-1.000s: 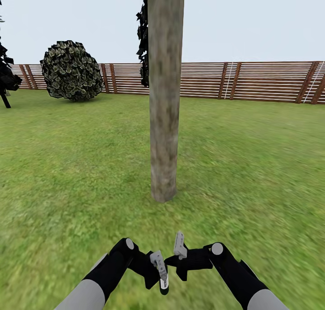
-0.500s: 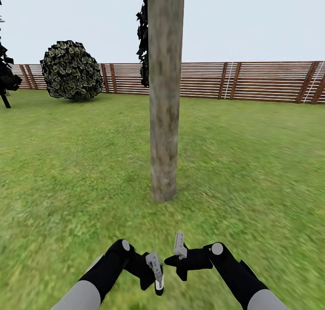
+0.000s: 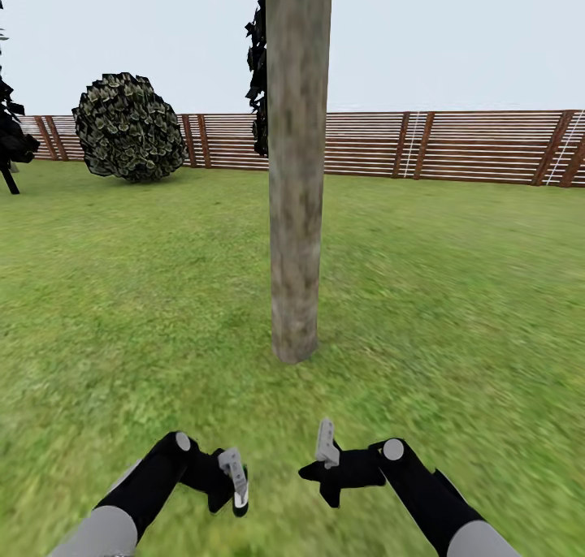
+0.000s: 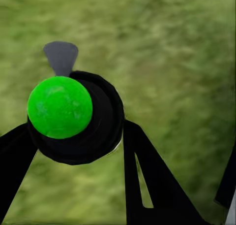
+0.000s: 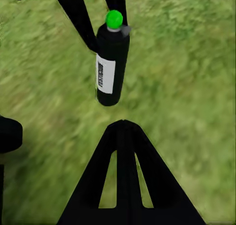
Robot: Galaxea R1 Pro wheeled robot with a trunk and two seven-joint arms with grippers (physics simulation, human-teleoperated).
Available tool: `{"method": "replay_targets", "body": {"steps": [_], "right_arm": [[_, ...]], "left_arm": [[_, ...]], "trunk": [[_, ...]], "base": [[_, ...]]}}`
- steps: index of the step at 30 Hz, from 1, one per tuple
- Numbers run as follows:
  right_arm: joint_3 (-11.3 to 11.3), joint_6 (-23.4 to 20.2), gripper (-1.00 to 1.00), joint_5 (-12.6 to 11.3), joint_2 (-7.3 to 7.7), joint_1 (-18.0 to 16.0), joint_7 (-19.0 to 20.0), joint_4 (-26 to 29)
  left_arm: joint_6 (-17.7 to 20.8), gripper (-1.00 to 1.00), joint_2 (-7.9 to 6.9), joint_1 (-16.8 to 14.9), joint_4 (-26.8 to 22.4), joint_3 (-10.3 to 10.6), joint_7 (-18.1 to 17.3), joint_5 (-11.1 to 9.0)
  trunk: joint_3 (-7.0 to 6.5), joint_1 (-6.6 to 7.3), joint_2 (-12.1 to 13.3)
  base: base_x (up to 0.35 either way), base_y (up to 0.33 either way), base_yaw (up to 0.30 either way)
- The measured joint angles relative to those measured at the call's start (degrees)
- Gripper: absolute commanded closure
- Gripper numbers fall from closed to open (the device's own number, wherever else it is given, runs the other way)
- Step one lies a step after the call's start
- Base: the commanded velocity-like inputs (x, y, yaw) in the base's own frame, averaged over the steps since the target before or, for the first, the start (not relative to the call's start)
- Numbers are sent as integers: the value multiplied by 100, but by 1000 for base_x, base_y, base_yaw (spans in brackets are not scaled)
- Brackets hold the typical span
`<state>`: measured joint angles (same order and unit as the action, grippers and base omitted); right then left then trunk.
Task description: In the garden, pick up the pesticide atomizer on the floor and spray pesticide onto both trees until each tree trunk is fully covered.
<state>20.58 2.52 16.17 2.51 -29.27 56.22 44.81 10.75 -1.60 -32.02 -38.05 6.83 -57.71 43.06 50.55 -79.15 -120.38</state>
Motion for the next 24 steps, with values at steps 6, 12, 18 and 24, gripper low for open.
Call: {"method": "replay_targets", "body": {"steps": [6, 12, 18, 24], "right_arm": [[-47, 16, -100, -5, 91, 0, -97, -619], [-1116, 18, -100, -15, 432, 4, -782, -846], [-5182, 620, -100, -13, 1035, 161, -1373, -1566], [-6218, 1199, -100, -4, 1102, 613, -1791, -1588]], "left_arm": [[16, 100, -39, 7, -9, -1108, 276, 9], [55, 100, -41, 5, 25, -1658, 585, -7], [152, 100, 103, 5, 63, -2990, 1711, -92], [564, 100, 506, -3, 69, -3029, 3323, -780]], "trunk": [[0, 0, 0], [0, 0, 0], [0, 0, 0], [0, 0, 0]], "base": [[0, 0, 0], [0, 0, 0], [0, 0, 0], [0, 0, 0]]}}
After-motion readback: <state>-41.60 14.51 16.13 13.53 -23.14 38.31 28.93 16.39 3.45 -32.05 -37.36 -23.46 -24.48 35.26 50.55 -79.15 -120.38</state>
